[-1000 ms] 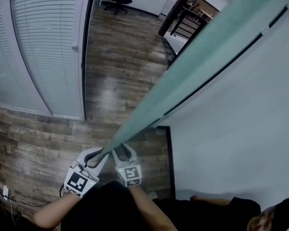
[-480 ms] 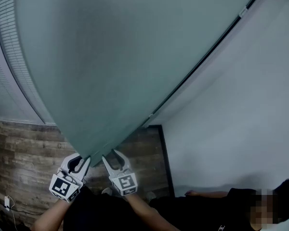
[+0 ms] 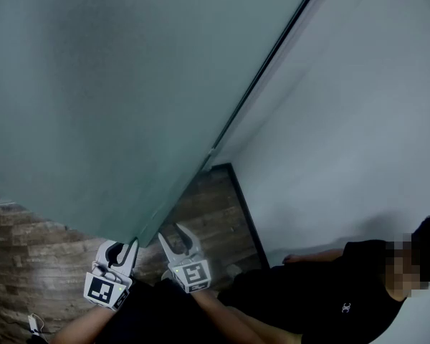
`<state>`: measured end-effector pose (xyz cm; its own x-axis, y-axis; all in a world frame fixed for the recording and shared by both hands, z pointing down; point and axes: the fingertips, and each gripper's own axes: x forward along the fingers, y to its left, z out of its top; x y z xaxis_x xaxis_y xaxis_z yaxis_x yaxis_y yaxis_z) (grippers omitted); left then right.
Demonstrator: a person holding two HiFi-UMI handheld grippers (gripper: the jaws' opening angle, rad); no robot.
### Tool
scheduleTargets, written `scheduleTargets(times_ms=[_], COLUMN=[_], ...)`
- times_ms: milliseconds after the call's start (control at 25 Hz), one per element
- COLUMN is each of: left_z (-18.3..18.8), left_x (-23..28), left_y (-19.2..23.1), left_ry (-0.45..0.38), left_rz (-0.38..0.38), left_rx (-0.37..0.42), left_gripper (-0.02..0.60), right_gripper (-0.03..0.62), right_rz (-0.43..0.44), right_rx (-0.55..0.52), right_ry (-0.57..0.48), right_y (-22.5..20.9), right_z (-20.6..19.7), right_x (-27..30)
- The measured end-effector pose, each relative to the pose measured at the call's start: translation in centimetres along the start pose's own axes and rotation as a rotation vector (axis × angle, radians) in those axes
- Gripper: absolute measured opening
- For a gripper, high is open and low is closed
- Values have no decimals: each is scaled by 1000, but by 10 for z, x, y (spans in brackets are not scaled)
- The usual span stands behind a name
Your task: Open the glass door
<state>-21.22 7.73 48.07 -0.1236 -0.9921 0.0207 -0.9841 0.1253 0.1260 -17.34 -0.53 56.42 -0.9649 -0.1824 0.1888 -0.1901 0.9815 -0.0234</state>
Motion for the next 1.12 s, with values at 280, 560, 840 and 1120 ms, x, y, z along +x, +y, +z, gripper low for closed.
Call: scheduleTargets(times_ms=[280,560,840,1120], left_z=[-12,-19,-23,-28], left_x=[9,5,11,25], left_y=[-37,-75,-104,-126], left_ry=[44,91,123,176], left_rz=[-152,-325,-480,-620], left_rx=[50,59,59,49], left_gripper=[66,95,124,143], right_gripper=[178,179,181,181], right_rz=[-164,-292,-374,-491], right_rx=[43,81,121,133], right_ry=[-22,-16,-17,-17], right_y=[-19,-13,-6,-12], right_z=[-7,-27,-33,-35], right_x=[-38,-73,-92,-119])
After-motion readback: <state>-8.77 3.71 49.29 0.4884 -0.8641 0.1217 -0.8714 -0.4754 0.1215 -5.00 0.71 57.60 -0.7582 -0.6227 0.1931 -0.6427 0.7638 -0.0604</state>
